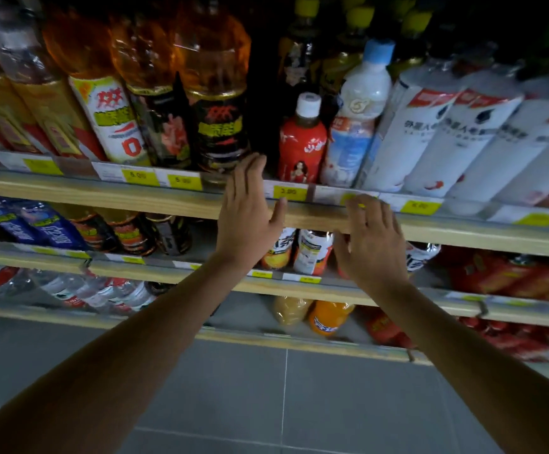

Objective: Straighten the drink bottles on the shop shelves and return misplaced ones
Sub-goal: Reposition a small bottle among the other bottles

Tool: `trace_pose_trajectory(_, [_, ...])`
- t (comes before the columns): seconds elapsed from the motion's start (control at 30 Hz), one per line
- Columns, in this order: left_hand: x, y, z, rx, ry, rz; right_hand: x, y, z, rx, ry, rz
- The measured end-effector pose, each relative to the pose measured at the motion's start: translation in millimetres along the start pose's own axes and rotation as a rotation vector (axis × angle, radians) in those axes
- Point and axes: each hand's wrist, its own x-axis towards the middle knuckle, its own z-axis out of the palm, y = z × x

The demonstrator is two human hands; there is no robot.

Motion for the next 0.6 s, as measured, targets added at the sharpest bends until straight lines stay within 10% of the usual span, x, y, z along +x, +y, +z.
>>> trace_pose_trajectory(0.6, [66,31,46,-0.017,0.095,-0.239,-7,68,41,-0.139,0.300,-0.071])
